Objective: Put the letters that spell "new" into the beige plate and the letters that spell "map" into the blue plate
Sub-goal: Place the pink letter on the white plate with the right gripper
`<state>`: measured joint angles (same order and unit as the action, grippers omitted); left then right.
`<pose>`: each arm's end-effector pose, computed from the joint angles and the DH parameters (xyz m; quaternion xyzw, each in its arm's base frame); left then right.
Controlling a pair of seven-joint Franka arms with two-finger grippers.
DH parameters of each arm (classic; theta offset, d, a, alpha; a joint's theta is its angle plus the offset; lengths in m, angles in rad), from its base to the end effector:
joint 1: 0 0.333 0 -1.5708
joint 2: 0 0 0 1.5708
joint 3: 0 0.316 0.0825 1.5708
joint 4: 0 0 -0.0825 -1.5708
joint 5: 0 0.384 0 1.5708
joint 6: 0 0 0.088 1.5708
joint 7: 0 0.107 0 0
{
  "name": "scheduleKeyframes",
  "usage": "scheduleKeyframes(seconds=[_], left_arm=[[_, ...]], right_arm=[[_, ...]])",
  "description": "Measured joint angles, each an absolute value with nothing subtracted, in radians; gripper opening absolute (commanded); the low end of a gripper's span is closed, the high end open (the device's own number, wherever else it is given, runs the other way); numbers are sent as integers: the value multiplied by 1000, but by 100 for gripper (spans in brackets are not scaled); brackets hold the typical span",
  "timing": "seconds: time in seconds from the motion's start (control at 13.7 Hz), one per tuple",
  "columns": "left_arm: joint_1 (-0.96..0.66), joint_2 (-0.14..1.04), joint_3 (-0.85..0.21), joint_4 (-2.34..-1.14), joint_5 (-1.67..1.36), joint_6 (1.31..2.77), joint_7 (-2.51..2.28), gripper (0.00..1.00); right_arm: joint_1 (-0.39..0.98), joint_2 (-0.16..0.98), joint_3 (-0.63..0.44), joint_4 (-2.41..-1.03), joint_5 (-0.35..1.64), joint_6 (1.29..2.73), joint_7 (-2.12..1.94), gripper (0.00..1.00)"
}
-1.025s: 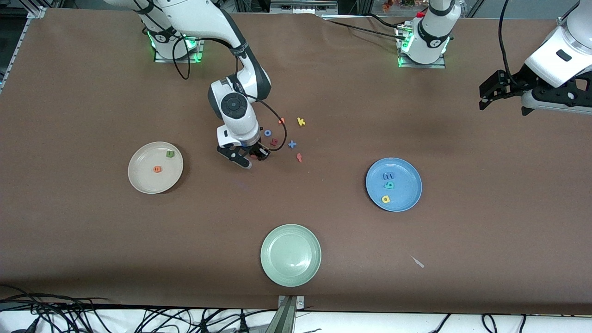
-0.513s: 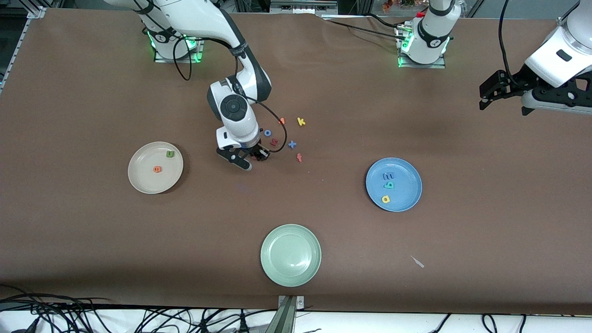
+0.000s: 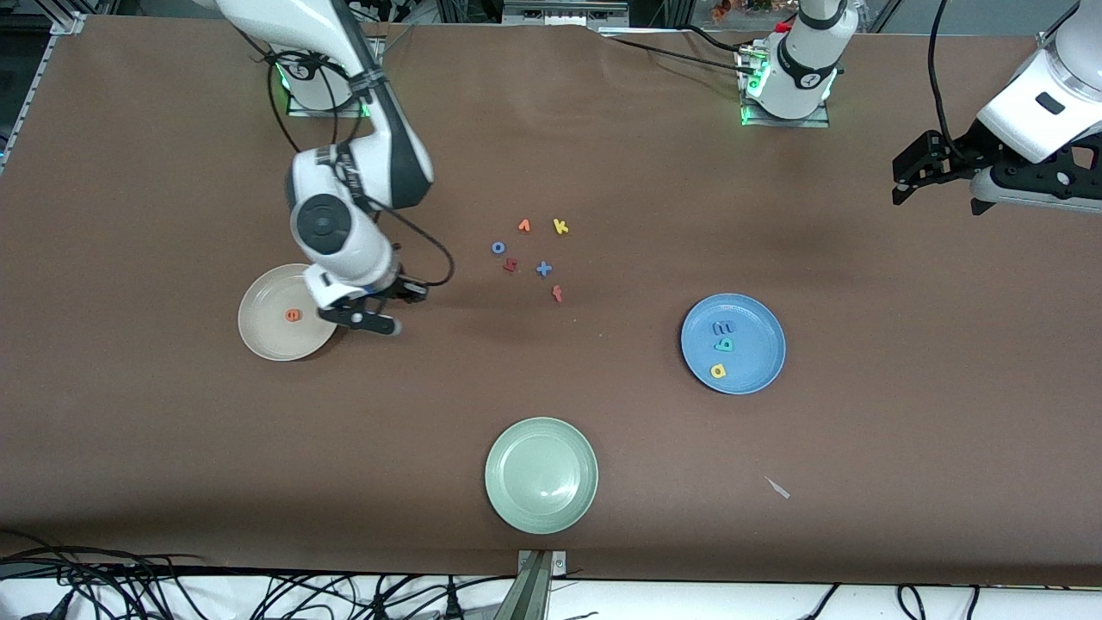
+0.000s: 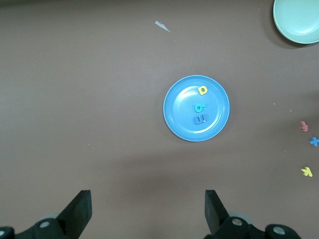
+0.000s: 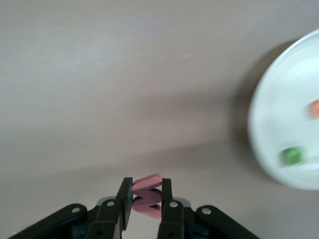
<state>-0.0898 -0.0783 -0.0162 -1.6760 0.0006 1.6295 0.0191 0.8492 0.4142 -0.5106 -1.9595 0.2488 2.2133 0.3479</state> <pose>0.5319 -0.0569 0.6225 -0.9979 0.0625 -0.0159 0.0002 0.5615 0.2186 0.2794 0.9963 -0.0713 -0.0433 0.0200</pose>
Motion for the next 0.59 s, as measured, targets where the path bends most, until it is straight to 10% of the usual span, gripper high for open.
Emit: scheduleKeyframes(seconds=[0.59], left_arm=[[-90, -78, -16, -1676, 1, 1629, 19, 100]], right_arm=[[837, 369, -704, -2158, 251, 2335, -51, 0]])
